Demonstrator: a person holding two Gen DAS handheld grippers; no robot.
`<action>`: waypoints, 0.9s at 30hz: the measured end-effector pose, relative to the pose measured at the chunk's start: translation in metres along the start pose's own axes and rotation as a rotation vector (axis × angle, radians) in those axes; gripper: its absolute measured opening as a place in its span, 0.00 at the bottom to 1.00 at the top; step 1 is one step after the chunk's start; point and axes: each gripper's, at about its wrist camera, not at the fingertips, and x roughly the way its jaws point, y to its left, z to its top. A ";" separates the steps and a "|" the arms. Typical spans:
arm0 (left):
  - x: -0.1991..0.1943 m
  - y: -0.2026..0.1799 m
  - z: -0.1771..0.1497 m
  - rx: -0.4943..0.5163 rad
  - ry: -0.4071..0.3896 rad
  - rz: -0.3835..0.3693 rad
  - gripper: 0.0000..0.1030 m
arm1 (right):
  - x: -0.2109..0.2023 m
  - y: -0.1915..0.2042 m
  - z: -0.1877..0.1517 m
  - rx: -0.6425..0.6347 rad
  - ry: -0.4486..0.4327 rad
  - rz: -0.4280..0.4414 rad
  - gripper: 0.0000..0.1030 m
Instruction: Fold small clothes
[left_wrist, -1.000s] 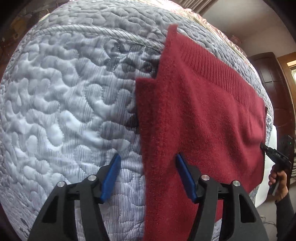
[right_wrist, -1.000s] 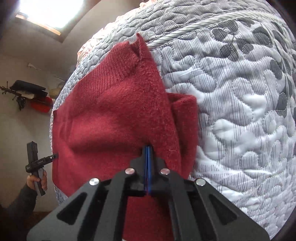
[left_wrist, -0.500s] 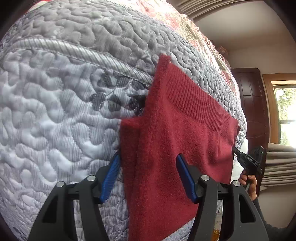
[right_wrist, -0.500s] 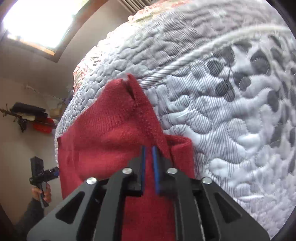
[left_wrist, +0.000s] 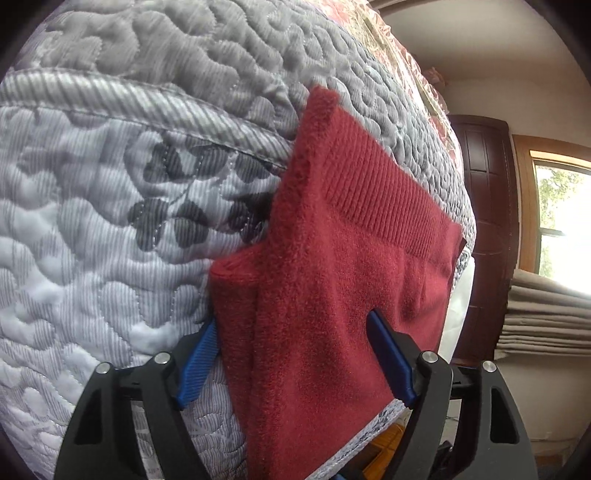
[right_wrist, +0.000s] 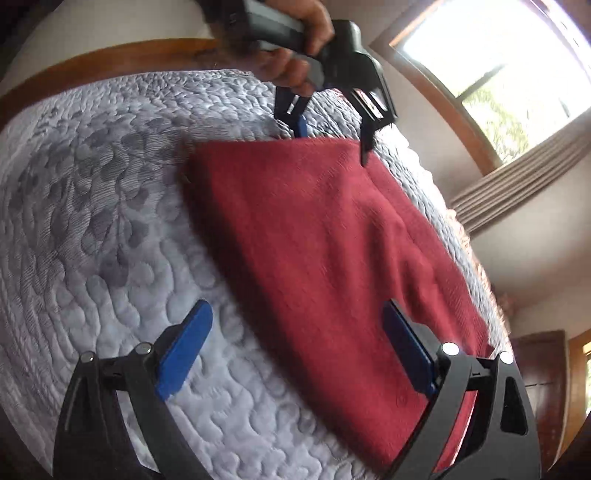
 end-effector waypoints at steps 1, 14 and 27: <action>0.001 0.000 0.001 0.004 0.002 -0.001 0.77 | 0.009 0.010 0.009 -0.030 -0.004 -0.030 0.90; -0.007 0.018 -0.001 0.039 0.014 0.009 0.50 | 0.085 0.035 0.089 -0.070 0.044 -0.176 0.90; -0.010 0.013 -0.003 0.045 0.006 0.048 0.23 | 0.101 0.022 0.107 0.005 0.105 -0.015 0.38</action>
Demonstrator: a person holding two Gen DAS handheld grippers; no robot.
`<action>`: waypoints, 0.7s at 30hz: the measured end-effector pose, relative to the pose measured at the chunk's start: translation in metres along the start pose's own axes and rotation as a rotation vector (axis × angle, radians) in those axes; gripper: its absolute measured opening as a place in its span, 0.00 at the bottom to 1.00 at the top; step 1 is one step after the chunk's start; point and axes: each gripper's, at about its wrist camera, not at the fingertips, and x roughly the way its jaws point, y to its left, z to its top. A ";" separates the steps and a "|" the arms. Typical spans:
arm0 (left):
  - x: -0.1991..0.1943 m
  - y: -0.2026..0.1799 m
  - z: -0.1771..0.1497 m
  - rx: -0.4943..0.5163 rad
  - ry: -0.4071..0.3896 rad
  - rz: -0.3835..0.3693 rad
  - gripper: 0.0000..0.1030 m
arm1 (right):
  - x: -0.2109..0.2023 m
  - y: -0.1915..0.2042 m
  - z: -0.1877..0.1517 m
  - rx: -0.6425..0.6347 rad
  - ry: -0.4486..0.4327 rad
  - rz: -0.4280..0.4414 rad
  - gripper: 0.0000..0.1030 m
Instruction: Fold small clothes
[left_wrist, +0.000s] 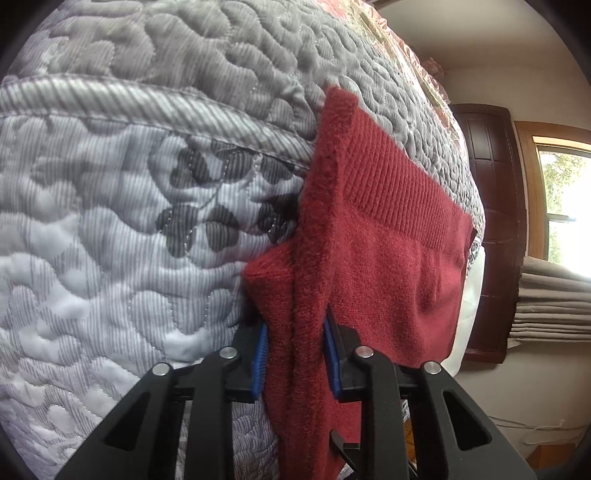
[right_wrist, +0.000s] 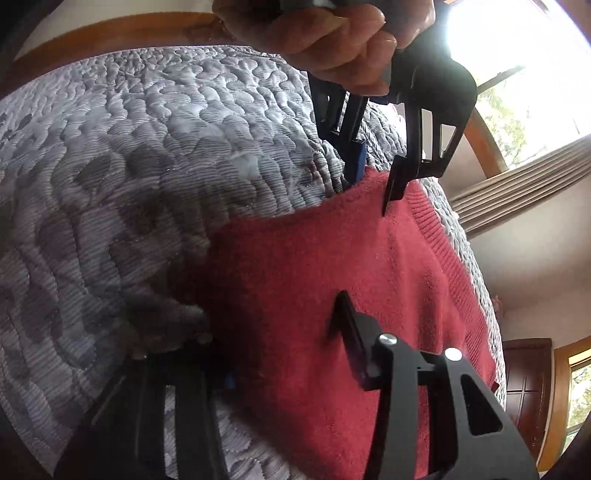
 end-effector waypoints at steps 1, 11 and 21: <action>-0.001 -0.002 0.000 0.000 0.002 0.007 0.23 | -0.001 -0.003 0.001 0.015 0.004 0.015 0.34; -0.020 -0.031 0.001 -0.018 -0.017 0.045 0.16 | -0.029 -0.052 0.002 0.173 -0.020 0.109 0.20; -0.047 -0.085 0.000 -0.011 -0.038 0.091 0.15 | -0.069 -0.093 -0.007 0.267 -0.042 0.098 0.19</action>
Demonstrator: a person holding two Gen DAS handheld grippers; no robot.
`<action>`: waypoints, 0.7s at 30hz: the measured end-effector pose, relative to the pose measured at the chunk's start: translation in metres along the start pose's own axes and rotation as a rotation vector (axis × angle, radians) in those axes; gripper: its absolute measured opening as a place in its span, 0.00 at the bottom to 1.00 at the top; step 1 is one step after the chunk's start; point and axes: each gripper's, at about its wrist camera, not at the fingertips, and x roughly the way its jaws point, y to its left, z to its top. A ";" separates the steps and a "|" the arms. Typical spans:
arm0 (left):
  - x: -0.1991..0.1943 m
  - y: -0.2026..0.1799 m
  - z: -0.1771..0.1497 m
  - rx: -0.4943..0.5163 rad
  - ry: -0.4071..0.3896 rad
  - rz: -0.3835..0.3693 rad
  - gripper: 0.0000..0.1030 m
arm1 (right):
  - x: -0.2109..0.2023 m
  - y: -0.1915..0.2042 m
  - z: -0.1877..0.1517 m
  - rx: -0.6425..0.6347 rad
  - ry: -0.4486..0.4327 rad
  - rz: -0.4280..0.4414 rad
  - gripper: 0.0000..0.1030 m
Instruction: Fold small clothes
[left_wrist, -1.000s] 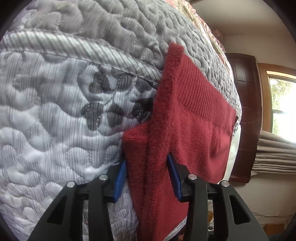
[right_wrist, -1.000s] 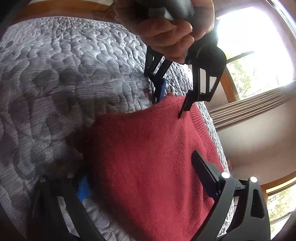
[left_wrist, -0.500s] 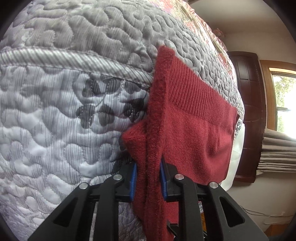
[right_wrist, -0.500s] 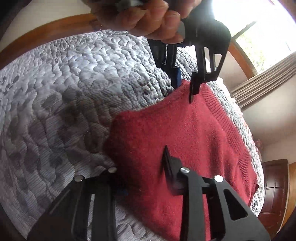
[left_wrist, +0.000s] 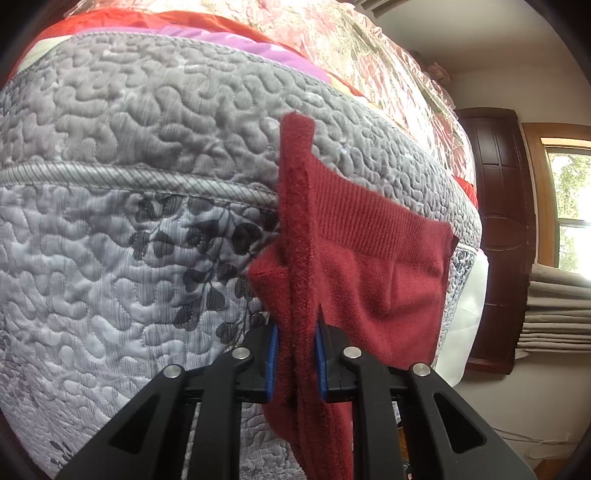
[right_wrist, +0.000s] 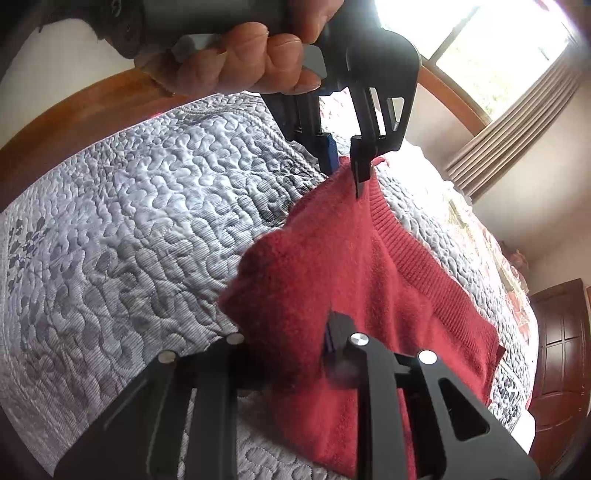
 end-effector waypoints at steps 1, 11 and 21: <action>-0.003 -0.006 0.000 0.002 -0.003 0.003 0.15 | -0.004 -0.004 0.000 0.009 -0.002 -0.004 0.19; -0.025 -0.074 -0.012 0.044 -0.035 0.045 0.15 | -0.046 -0.054 -0.012 0.124 -0.004 -0.017 0.18; -0.032 -0.146 -0.027 0.101 -0.056 0.104 0.15 | -0.078 -0.098 -0.038 0.230 -0.027 0.001 0.16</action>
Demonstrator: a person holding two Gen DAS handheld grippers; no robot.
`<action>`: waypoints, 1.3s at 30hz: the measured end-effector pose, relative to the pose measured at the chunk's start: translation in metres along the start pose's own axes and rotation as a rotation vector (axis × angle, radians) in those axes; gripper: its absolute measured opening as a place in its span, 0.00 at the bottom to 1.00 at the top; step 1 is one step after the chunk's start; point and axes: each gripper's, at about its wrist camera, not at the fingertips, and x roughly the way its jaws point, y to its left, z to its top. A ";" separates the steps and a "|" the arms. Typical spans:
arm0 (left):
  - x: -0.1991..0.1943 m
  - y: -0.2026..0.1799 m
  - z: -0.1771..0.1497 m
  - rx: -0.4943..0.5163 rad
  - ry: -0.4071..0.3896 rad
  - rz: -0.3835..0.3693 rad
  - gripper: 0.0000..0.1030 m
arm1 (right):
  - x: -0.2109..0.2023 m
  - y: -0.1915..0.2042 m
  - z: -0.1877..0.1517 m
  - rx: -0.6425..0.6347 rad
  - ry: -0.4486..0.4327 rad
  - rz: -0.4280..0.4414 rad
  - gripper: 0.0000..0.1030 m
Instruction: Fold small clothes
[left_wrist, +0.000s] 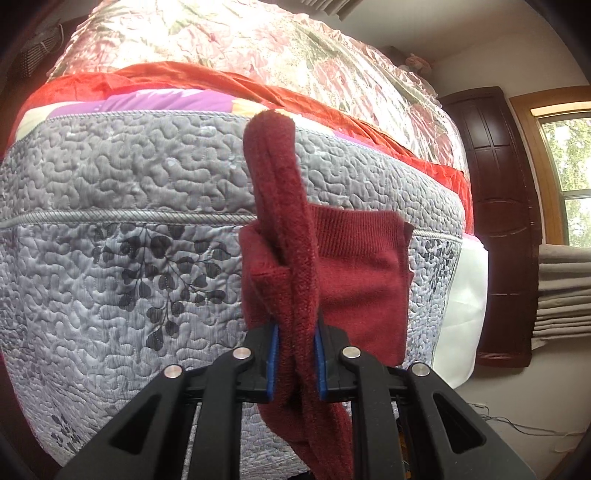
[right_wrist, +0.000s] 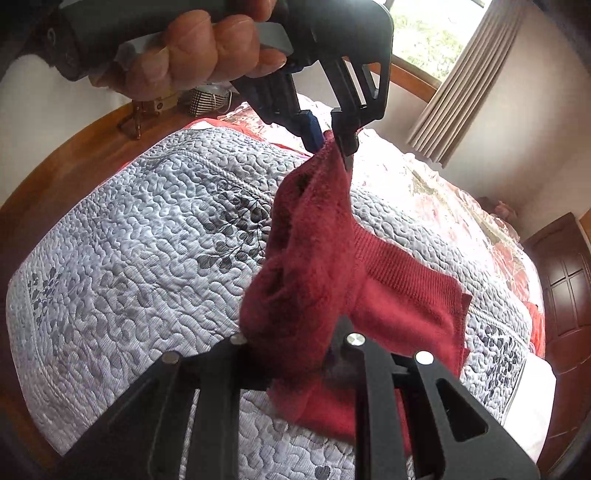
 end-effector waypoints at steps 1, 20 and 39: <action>0.000 -0.007 -0.001 0.003 -0.001 0.003 0.15 | -0.002 -0.005 -0.001 0.007 -0.003 0.000 0.16; 0.045 -0.129 0.006 0.129 0.046 0.097 0.14 | -0.017 -0.101 -0.054 0.219 -0.019 -0.013 0.14; 0.171 -0.223 0.004 0.226 0.141 0.214 0.14 | 0.013 -0.182 -0.139 0.499 0.032 0.082 0.13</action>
